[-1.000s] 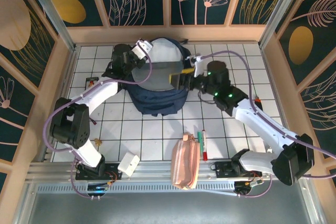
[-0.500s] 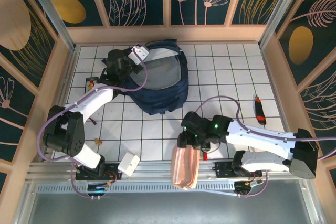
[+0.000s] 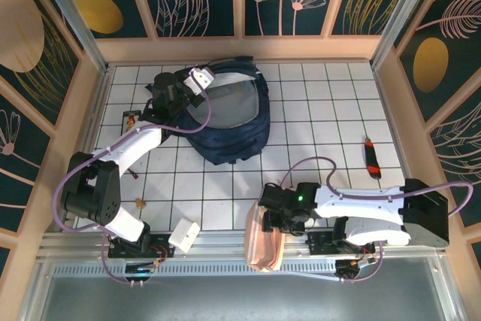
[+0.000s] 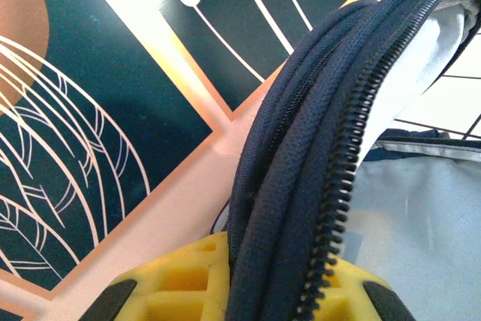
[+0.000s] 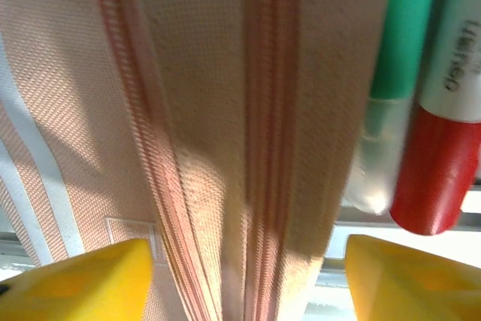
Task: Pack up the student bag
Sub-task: Pick up the pencil pouch from the bottom-center of the table, then place the pencil pouch in the student bag.
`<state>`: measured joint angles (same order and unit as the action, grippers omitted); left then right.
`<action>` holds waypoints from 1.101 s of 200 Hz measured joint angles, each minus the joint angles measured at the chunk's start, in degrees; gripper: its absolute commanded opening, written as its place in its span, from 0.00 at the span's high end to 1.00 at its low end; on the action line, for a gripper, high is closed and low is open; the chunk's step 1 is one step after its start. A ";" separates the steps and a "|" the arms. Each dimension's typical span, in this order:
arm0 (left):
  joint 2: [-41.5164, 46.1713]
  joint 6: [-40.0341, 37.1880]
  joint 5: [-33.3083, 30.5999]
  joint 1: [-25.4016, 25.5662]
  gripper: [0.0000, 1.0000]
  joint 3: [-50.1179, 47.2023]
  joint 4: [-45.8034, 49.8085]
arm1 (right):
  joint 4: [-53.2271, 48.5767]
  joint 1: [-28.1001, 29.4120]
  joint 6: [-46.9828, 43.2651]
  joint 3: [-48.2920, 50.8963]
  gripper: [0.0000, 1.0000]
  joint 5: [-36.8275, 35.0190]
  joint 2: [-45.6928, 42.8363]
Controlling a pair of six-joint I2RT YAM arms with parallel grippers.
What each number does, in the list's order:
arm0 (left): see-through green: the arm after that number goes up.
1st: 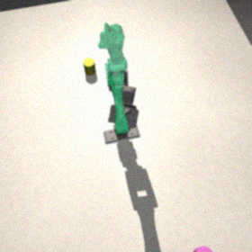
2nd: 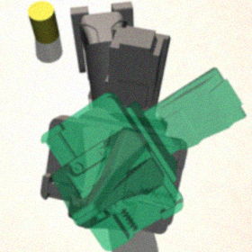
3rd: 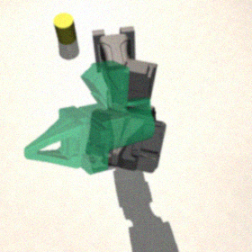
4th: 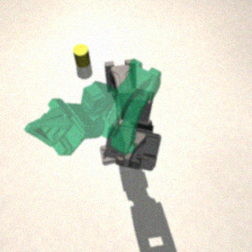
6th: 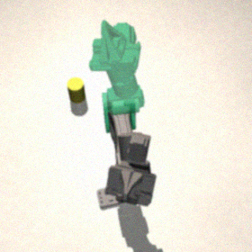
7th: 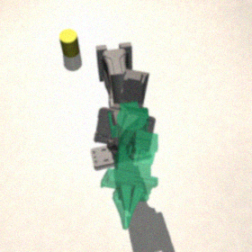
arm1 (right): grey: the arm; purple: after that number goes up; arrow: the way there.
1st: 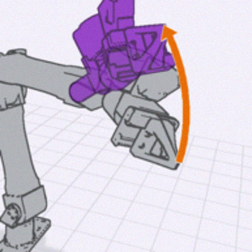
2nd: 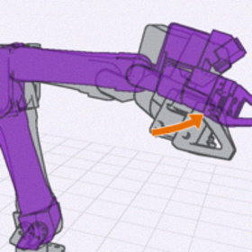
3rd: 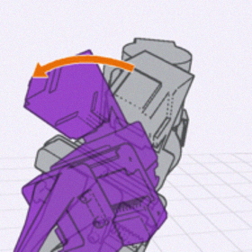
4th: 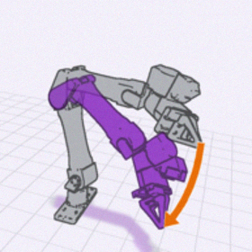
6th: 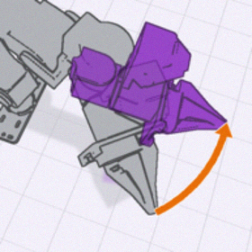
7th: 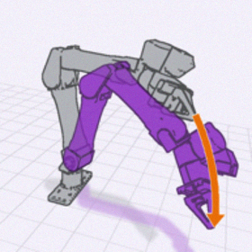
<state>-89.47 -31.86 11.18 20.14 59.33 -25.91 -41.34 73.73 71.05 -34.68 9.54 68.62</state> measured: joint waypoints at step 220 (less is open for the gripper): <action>1.44 4.48 5.14 -0.39 1.00 0.44 2.60 | 12.90 -36.96 -14.71 -38.36 1.00 7.39 15.96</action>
<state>-88.03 -27.38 16.32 19.75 59.77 -23.31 -28.45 36.77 56.34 -73.03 16.93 84.58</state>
